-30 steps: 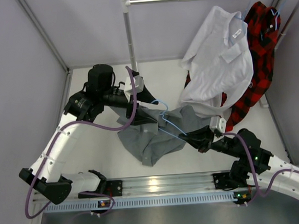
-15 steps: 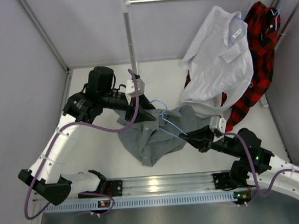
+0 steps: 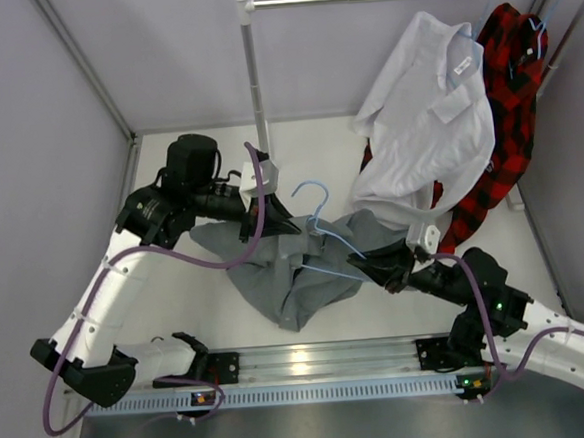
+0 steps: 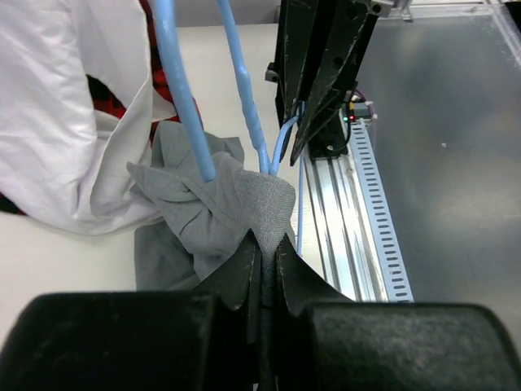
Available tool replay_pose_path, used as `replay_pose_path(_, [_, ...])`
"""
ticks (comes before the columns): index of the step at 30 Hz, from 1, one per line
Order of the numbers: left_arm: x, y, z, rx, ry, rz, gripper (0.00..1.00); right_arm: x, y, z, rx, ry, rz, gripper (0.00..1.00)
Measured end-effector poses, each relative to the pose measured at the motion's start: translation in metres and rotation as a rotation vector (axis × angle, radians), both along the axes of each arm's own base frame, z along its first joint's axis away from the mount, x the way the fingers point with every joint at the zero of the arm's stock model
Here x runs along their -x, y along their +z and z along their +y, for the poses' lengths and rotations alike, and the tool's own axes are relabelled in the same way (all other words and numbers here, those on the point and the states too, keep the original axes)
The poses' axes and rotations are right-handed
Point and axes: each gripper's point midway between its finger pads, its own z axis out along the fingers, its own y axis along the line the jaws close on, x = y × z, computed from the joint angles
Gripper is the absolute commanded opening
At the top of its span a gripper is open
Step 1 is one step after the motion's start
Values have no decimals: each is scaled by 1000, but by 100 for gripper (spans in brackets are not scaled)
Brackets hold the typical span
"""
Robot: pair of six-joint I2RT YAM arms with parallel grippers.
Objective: Place the shirt on the hanger
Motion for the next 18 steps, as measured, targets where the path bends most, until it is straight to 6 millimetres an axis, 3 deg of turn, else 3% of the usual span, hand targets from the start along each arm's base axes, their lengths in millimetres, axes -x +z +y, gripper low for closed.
replay_pose_path(1, [-1,0,1,-5,16,-7,0,-2,2,0,-2,-7,-4,12])
replay_pose_path(3, [-5,0,4,-17,52,-21,0,-5,6,1,-8,-24,0,54])
replay_pose_path(4, [-7,0,5,-23,72,-30,0,-8,6,0,-11,-37,6,94])
replay_pose_path(5, [-11,0,7,-30,99,-37,0,-10,7,0,-14,-50,8,99])
replay_pose_path(8, [-23,1,14,-38,212,-73,0,-22,6,-9,-18,-133,21,99])
replay_pose_path(12, [-43,3,33,-36,434,-112,0,-42,4,-36,-63,-311,110,100])
replay_pose_path(16, [-55,14,47,0,581,-132,0,-48,-3,-43,-98,-364,205,88])
replay_pose_path(18, [-58,16,51,21,633,-124,0,-52,-15,-37,-86,-373,275,76])
